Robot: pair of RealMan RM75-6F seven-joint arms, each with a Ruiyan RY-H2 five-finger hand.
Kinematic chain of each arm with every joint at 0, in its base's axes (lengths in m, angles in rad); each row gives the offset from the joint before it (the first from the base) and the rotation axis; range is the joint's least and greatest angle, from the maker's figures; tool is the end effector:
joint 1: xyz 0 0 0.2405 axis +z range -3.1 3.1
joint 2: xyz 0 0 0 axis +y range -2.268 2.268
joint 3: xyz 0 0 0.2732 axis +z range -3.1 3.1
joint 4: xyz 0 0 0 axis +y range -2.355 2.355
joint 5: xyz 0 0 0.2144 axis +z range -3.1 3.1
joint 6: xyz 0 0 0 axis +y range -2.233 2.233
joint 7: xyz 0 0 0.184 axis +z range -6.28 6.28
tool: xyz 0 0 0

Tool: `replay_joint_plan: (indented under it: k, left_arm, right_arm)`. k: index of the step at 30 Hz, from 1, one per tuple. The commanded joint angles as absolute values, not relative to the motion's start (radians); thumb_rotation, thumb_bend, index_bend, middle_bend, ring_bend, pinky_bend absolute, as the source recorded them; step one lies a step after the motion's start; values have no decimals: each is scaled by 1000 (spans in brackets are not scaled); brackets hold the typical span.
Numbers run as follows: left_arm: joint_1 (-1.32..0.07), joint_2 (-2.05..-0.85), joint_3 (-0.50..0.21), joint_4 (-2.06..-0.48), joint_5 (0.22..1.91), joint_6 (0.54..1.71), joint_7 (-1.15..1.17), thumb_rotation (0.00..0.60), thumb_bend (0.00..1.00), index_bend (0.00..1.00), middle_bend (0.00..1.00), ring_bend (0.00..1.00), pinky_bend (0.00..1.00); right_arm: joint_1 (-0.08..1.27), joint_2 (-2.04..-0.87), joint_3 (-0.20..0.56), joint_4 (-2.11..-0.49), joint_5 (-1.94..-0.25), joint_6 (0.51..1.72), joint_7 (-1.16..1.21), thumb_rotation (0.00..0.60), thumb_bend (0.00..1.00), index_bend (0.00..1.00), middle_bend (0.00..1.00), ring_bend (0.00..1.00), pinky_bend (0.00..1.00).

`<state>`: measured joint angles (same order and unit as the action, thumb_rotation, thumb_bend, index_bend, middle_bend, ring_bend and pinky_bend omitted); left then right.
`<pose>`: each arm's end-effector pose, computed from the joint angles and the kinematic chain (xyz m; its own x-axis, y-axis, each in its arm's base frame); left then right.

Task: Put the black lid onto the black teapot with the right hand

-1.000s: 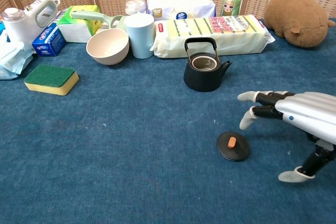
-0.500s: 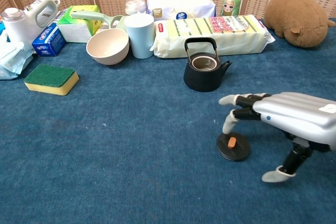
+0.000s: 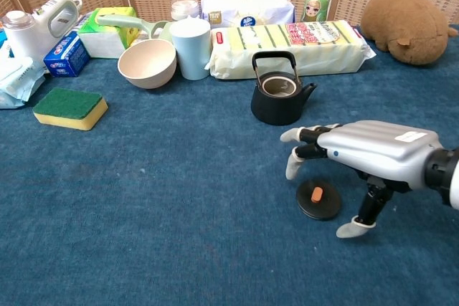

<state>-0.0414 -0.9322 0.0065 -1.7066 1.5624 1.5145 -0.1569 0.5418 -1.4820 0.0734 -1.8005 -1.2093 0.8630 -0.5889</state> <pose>-0.3219 0.1957 0.2062 0.3399 0.0464 0.9393 0.9405 -0.0200 -0.3393 -0.1541 -0.2738 -0.0625 0.5413 -0.4325 0.7211 -0.8040 -0.5172 0.2933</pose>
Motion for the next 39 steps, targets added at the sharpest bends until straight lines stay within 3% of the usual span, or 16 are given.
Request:
replay_joint_plan:
  k: [1,39]
  left_arm:
    - [-41,-931,6,-1706,1562,1515,-160,600,142,0,0,0,48]
    - [-39,-929,9,-1703,1565,1515,-178,600,141,0,0,0,47]
  right_arm:
    - [562,-1489,71,-1796,-1185,854,-600,600,171,277,23,22,7]
    - [657,-1512,33,-1735,-1081,881,-541,600,229,347,52,42,91]
